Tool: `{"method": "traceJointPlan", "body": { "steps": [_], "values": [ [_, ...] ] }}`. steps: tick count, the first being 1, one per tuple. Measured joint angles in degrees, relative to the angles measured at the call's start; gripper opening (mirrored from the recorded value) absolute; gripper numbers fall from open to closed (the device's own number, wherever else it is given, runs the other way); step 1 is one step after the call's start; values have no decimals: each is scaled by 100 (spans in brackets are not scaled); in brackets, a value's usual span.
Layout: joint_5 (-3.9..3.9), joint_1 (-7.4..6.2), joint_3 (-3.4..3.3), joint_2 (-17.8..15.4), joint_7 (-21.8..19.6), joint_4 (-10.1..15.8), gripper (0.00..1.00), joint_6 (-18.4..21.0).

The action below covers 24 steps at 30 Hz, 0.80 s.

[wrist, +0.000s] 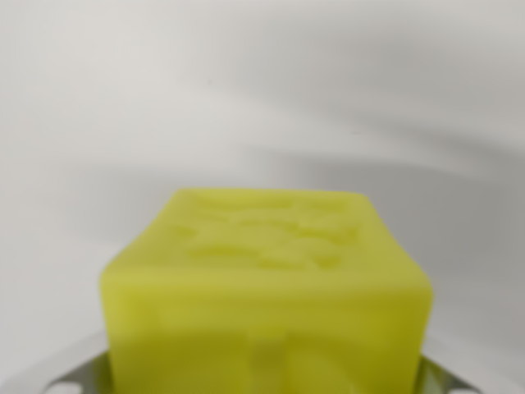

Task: Pick yellow cube

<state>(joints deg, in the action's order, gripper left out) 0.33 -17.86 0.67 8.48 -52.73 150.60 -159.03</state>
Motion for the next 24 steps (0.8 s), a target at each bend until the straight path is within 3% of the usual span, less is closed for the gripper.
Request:
{"method": "traceJointPlan", "body": {
  "steps": [24],
  "values": [
    [-31,-6,-1,-1003,22,0,0,1007]
  ]
}}
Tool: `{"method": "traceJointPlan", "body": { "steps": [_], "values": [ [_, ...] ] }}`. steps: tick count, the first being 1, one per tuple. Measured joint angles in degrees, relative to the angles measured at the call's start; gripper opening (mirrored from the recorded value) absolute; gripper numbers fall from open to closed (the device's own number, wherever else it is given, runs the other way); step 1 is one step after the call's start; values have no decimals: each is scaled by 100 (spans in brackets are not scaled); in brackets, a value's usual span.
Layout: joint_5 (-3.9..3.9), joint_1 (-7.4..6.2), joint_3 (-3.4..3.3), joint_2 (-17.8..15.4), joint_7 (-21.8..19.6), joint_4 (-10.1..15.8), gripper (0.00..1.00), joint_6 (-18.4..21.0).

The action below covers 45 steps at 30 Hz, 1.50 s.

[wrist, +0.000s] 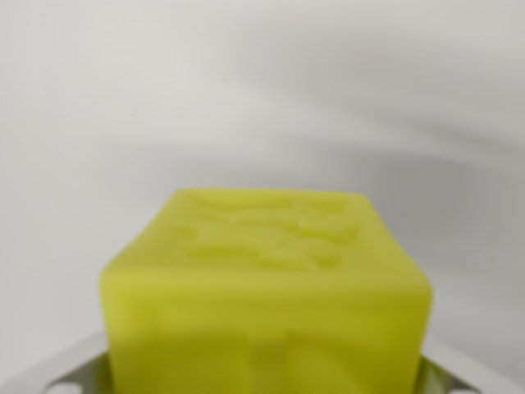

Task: Pick yellow cube

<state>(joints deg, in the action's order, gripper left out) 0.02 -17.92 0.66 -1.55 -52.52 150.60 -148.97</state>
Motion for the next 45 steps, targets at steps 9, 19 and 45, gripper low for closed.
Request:
{"method": "traceJointPlan", "body": {
  "steps": [9,19,45],
  "values": [
    [-6,-1,0,-335,4,-52,0,387],
    [-11,-1,0,-677,8,-140,0,820],
    [-19,-1,0,-1364,14,-490,0,1855]
  ]
}}
